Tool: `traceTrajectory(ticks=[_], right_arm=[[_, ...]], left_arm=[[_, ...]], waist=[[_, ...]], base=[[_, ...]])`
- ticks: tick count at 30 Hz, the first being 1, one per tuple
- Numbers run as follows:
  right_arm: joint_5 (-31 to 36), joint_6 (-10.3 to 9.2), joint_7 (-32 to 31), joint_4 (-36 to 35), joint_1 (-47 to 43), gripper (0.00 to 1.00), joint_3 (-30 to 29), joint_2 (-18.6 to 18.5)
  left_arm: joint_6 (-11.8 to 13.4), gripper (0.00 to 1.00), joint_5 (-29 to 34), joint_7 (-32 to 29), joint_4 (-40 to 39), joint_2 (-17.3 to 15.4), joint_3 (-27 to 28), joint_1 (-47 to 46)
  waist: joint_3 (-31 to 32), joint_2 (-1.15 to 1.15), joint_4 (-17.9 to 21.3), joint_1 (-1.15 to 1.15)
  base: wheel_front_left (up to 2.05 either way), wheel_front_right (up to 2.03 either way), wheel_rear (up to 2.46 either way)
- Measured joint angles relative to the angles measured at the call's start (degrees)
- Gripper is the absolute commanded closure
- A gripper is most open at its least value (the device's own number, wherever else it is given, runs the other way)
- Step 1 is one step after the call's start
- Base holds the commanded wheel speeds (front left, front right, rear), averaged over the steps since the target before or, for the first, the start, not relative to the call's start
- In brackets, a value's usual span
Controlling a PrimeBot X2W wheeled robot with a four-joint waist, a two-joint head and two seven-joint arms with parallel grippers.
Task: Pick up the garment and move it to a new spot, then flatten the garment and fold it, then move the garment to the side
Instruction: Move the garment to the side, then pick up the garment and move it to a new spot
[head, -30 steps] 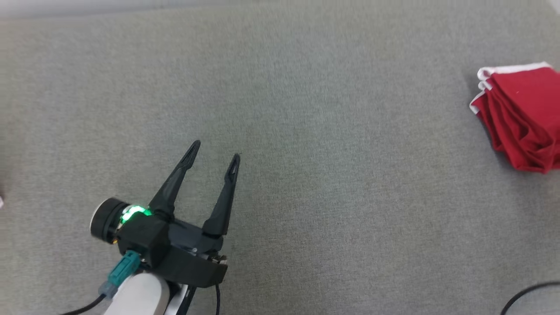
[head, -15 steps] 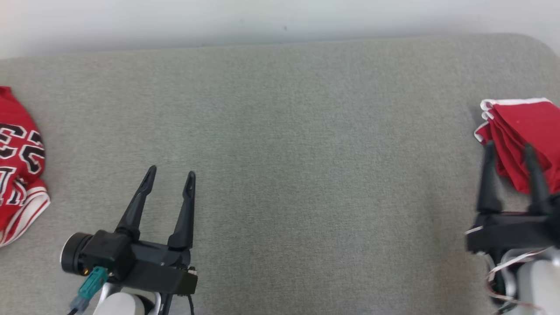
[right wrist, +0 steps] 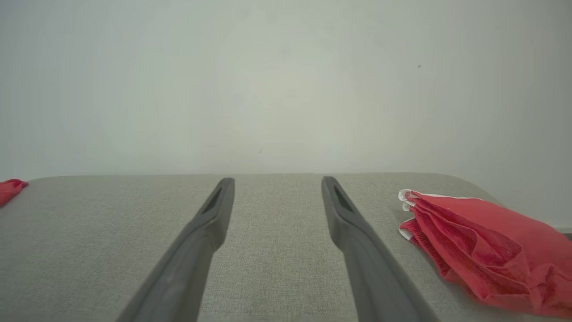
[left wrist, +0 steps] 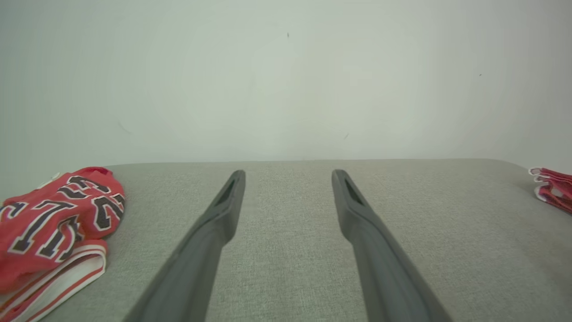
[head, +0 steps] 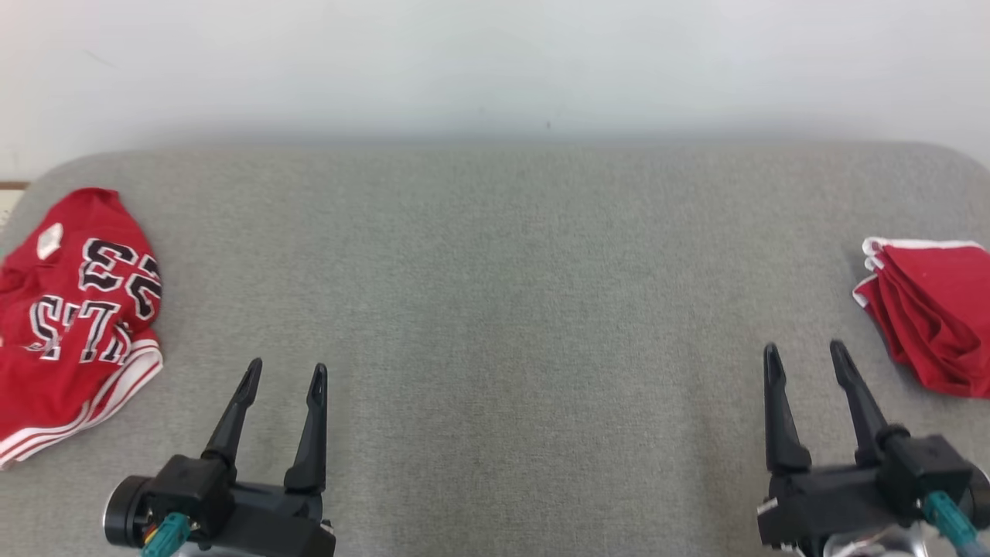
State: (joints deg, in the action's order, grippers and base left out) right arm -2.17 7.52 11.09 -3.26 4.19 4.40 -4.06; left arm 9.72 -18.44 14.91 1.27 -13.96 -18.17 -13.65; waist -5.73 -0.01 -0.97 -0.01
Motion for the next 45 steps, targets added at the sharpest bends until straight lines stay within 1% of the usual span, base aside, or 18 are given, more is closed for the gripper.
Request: traceTrajectory(ticks=[2, 11, 18, 45], right_arm=[[1.1, 0.0, -0.6, -1.3, -1.8, 0.0, -0.2, 0.1], [2.1, 0.0, -3.4, -6.7, -8.5, 0.0, -0.7, 0.8], [2.1, 0.0, -4.5, -8.4, -10.7, 0.0, -1.2, 1.0], [0.7, 0.0, -5.5, -9.9, -11.0, 0.0, -1.8, 1.1]], left_arm=[[0.0, 0.0, 0.3, 0.0, 0.9, -0.1, -0.1, 0.4], [-0.1, 0.0, 0.4, 0.0, 3.6, -0.2, -0.6, 1.8], [0.0, 0.0, 0.3, 0.0, 5.2, -0.4, -0.7, 2.0], [0.5, 0.0, -0.2, 0.0, 6.1, -0.3, -1.3, 1.6]], waist=[[0.9, 0.0, -0.5, 0.0], [4.1, 0.0, -1.6, 0.0], [5.0, 0.0, -1.7, 0.0], [4.7, 0.01, -2.3, 0.01]], base=[[0.0, 0.0, 0.0], [0.0, 0.0, 0.0], [0.0, 0.0, 0.0], [0.0, 0.0, 0.0]])
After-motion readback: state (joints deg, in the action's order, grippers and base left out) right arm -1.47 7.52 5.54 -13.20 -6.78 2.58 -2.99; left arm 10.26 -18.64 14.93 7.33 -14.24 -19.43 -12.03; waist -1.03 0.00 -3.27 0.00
